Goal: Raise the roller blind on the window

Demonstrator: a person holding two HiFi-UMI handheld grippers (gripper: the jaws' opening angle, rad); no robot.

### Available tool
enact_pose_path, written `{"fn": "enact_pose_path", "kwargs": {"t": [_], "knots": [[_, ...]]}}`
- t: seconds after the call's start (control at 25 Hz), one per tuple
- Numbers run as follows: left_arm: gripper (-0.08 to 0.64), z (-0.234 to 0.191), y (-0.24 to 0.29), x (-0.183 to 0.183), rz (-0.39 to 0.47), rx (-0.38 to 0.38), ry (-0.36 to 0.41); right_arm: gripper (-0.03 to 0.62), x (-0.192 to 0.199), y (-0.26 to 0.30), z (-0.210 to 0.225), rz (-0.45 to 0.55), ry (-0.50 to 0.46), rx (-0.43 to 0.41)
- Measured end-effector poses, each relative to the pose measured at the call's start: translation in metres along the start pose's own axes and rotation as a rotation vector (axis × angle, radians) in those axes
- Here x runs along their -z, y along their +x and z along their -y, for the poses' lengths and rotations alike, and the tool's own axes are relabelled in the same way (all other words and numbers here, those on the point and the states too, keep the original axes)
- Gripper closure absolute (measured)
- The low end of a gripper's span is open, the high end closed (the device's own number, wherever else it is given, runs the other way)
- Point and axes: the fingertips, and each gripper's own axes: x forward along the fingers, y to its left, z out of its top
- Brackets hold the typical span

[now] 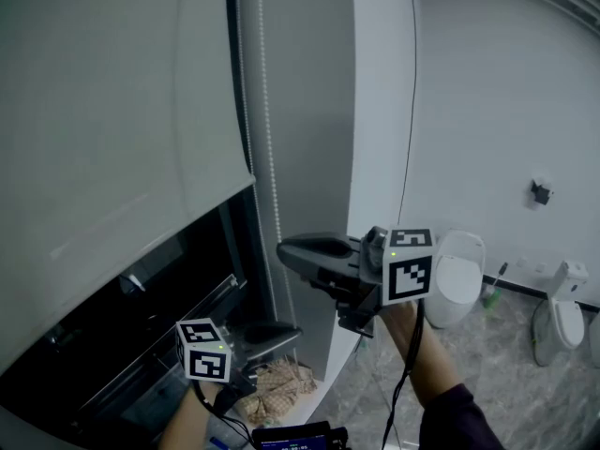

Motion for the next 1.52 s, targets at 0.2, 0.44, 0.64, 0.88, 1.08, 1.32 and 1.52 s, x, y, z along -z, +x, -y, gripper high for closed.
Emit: {"fn": "enact_pose_path", "kwargs": {"t": [0.2, 0.44, 0.64, 0.88, 1.08, 1.32, 1.52], "knots": [[0.546, 0.006, -0.019, -0.017, 0.061, -0.018, 0.128, 0.574, 0.015, -0.01, 0.011, -0.033, 0.023, 0.039], [0.546, 0.01, -0.041, -0.125, 0.255, -0.035, 0.159, 0.574, 0.065, -0.014, 0.017, -0.137, 0.078, 0.042], [0.544, 0.017, -0.033, -0.16, 0.274, -0.031, 0.243, 0.574, 0.114, -0.021, 0.02, -0.186, 0.107, 0.04], [0.503, 0.012, -0.023, -0.179, 0.305, -0.056, 0.241, 0.574, 0.16, -0.024, 0.021, -0.24, 0.139, 0.048], [0.507, 0.019, -0.027, -0.195, 0.354, -0.079, 0.231, 0.574, 0.196, -0.038, 0.018, -0.294, 0.187, 0.066], [0.541, 0.011, -0.026, -0.178, 0.323, -0.069, 0.173, 0.574, 0.22, -0.048, 0.019, -0.358, 0.152, 0.098], [0.541, 0.007, -0.031, -0.171, 0.29, -0.096, 0.19, 0.572, 0.178, -0.058, 0.039, -0.258, 0.126, 0.15]]}}
